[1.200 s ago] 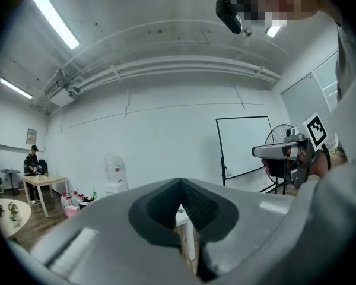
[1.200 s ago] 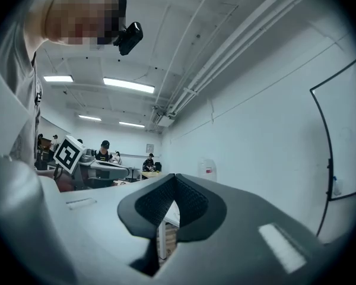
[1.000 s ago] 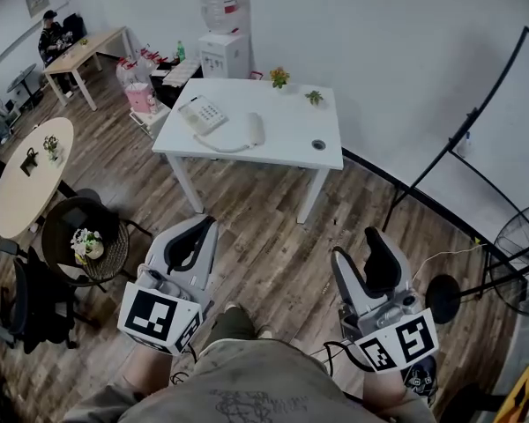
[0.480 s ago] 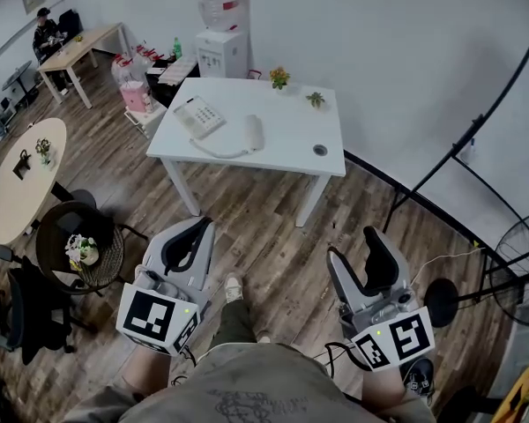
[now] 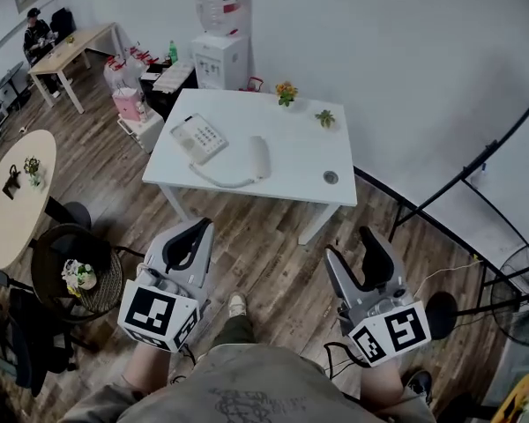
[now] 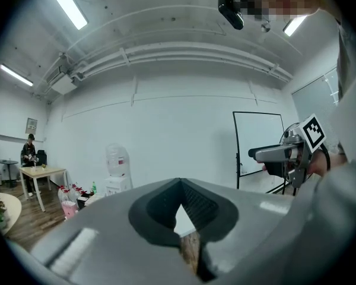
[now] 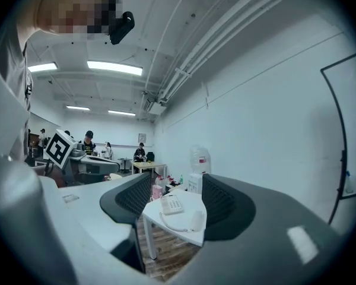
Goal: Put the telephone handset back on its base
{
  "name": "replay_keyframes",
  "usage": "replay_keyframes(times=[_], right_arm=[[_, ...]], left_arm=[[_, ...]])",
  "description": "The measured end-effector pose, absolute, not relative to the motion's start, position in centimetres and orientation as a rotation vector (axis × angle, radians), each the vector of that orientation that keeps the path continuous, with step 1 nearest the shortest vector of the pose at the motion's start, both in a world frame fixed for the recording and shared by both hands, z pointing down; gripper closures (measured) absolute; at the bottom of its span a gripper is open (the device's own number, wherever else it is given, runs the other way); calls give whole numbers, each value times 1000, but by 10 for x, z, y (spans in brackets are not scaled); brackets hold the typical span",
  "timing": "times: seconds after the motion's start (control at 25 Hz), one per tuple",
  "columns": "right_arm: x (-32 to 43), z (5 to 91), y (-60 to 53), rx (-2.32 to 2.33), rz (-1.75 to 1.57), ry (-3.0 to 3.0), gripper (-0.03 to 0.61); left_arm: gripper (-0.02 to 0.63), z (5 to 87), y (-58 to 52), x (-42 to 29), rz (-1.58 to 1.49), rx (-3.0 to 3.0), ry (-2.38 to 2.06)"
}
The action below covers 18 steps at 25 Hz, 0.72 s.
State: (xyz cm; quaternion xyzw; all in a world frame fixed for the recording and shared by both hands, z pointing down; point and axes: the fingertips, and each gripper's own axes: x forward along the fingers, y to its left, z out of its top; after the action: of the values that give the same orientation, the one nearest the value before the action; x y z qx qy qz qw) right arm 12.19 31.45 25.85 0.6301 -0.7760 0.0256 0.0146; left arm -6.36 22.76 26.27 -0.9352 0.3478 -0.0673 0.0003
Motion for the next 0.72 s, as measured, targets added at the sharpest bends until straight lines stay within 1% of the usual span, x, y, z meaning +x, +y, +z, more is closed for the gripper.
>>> replay_keyframes(times=[0.36,0.56,0.72], right_arm=[[105,264,188,1965,144,-2399,288],[95,274,146,1938,167,-2397,288],[102,284,122,1934,205,-2380,288]], left_arm=[[613,268,108,-72,-224,-2968,1020],[613,276,71,-77,-238,-2978,1010],[613,280,45,-73,-248,-2981,1014]])
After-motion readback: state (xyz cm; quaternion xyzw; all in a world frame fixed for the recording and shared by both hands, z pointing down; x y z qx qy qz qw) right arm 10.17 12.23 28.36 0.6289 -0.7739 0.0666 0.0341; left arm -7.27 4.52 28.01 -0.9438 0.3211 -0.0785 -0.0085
